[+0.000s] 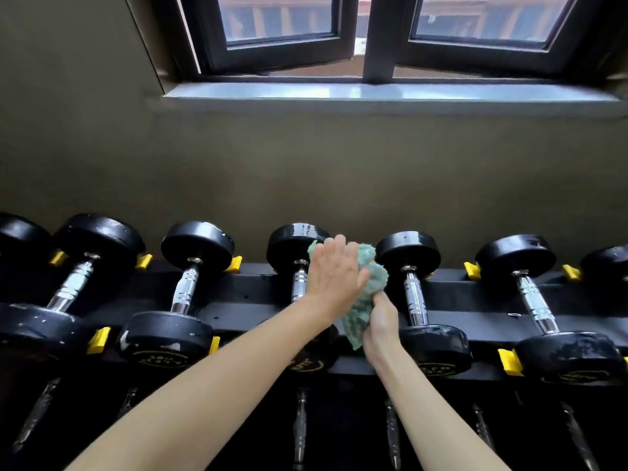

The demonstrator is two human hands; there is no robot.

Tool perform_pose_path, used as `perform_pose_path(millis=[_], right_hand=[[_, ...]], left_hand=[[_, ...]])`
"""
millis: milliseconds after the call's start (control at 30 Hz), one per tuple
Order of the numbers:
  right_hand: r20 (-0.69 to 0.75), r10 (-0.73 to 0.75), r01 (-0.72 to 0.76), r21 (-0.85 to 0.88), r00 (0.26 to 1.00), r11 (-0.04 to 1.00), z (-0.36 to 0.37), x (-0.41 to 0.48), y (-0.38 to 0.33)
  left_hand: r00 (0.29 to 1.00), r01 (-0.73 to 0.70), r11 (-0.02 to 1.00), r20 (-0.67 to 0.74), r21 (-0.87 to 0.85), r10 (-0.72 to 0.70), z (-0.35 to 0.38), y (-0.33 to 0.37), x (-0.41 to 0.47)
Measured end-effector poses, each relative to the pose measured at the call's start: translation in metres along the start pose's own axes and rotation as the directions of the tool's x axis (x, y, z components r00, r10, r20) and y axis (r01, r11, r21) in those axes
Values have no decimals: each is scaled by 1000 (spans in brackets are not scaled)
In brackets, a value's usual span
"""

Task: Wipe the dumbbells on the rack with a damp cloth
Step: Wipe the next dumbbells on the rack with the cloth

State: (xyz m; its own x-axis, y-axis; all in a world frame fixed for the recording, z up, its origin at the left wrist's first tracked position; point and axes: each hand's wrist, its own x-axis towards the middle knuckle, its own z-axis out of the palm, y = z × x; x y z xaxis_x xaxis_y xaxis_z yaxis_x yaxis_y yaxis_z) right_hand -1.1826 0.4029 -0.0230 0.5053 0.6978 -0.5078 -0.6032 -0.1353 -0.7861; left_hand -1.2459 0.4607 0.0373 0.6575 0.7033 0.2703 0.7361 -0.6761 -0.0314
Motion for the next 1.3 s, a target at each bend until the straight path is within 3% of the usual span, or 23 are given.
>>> perform_pose_path(millis=[100,200,300,367,433,467,567,667,733,833,933,967,1033,1133,1200,1233,1300], right_hand=[[-63,-87,82,-76,994,994,21,35,-7],[-123,-47,34,-102,991,994,46,68,-7],[-129,30,-51,-159,991,986,79,120,10],[-140,72,-105,-241,987,965,94,142,18],[-176,1,-71,-388,984,919,108,149,15],[-174,-91,-13,-518,981,855,116,145,11],[-11,-332,177,-830,943,529,137,124,-3],[227,-407,362,-885,885,293,156,113,-4],[354,-414,443,-886,838,139,155,115,-3],[492,-311,536,-842,813,69,141,118,-2],[682,-342,733,-680,646,29,130,111,7],[697,-363,759,-649,618,47,127,107,11],[642,-431,760,-620,634,193,116,100,22],[454,-509,680,-551,731,484,93,89,26],[342,-481,589,-506,808,630,79,86,22],[296,-446,535,-507,844,675,73,84,20],[239,-370,436,-603,898,669,62,82,23]], left_hand=[[992,122,989,24,82,-125,8,-25,25],[967,130,988,211,82,-145,34,-48,45],[945,186,980,261,74,-199,66,-83,66],[934,294,955,222,-32,-280,81,-99,70],[938,326,929,183,-176,-294,89,-108,72],[936,343,908,169,-242,-308,94,-112,71],[904,422,834,228,-355,-361,98,-122,70],[804,594,628,368,-503,-467,100,-138,66],[781,624,587,422,-516,-459,102,-145,63],[722,691,501,466,-521,-511,102,-149,59],[620,777,366,523,-512,-584,98,-152,50],[588,803,343,558,-487,-585,97,-152,43],[562,827,363,597,-430,-572,97,-149,26],[518,854,329,727,-404,-451,98,-122,-2],[516,844,396,745,-361,-422,101,-111,-8],[525,834,426,744,-352,-413,99,-110,-3],[553,806,465,747,-367,-368,105,-117,6]])
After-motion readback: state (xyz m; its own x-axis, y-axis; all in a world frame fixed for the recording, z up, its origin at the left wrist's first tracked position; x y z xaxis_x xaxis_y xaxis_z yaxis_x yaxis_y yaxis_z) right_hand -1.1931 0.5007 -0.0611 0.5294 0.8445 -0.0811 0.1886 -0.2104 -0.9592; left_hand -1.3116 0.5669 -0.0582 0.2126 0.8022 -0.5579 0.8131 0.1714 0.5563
